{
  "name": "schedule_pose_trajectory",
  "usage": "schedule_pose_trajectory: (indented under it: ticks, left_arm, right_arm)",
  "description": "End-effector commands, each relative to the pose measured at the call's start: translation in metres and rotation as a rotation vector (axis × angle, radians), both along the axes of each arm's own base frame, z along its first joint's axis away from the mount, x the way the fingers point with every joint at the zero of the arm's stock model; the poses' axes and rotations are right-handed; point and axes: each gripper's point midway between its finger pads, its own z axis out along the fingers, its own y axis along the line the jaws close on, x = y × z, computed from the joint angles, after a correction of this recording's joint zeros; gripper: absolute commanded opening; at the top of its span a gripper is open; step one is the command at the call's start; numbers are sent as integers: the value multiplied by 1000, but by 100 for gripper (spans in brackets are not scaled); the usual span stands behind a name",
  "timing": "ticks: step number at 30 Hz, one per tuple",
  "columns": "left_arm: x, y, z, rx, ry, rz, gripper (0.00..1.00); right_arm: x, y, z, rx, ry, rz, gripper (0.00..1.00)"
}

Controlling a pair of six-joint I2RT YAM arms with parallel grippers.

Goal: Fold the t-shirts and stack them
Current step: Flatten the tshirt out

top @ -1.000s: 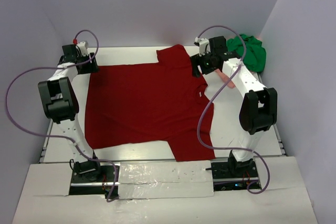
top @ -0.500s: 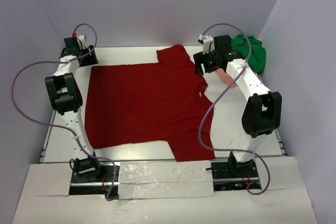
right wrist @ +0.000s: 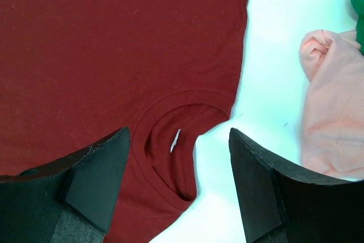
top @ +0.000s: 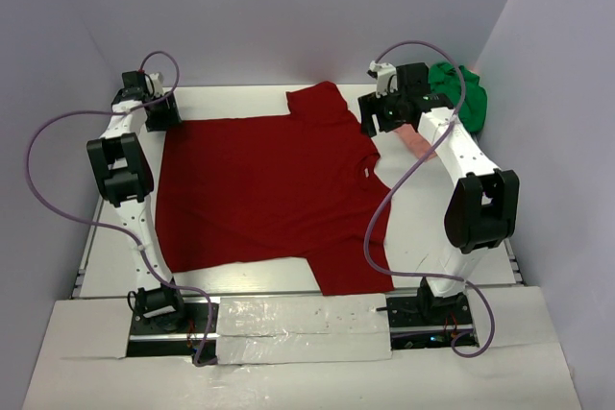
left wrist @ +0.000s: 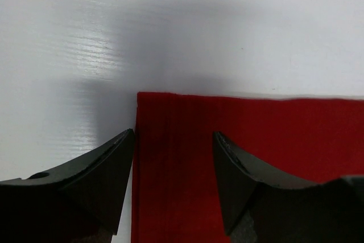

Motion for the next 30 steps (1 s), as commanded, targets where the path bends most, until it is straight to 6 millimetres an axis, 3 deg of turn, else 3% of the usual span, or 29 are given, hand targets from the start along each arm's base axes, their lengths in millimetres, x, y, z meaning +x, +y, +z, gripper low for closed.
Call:
schedule_pose_trajectory:
  ticks: [1,4,9,11,12,14,15,16,17,18,19,20,21,26,27,28,30]
  left_arm:
    - [6,-2,6,3,-19,7,65]
    - [5,-2,7,1,-33,22,60]
    - [8,3,6,10,-46,63,55]
    - [8,4,5,13,-50,75,54]
    - [9,6,8,21,-59,82,52]
    - [9,6,7,17,-57,83,52]
    - [9,6,7,20,-56,85,52]
    - [9,6,7,19,-57,86,52]
    - [8,6,6,19,-56,89,52]
    - [8,6,7,19,-57,88,52]
    - [8,5,6,18,-56,88,52]
    - [8,5,8,17,-59,87,52]
    - [8,5,8,15,-59,87,52]
    - [6,1,8,0,-54,80,52]
    - [5,1,8,1,-53,79,52]
    - [6,1,8,4,-56,79,52]
    - [6,2,8,5,-57,81,52]
  right_arm:
    - [6,0,29,23,-75,10,77]
    - [11,1,26,27,-91,3,76]
    - [42,-2,14,18,-114,-50,75]
    - [63,-6,21,5,-146,-89,75]
    - [81,-5,20,11,-151,-112,75]
    - [97,-5,14,0,-120,-133,75]
    - [122,-1,16,10,-131,-144,75]
    - [133,-1,12,11,-121,-156,75]
    - [140,0,-27,-3,-28,-165,75]
    - [161,4,8,20,-114,-168,75]
    - [169,5,2,22,-110,-171,75]
    - [176,7,-20,19,-77,-172,75]
    - [184,11,-8,33,-118,-159,75]
    - [194,26,-28,143,-113,-176,79]
    - [199,29,-17,168,-131,-173,79]
    - [200,35,-35,200,-81,-182,80]
    - [206,37,-31,259,-84,-189,80]
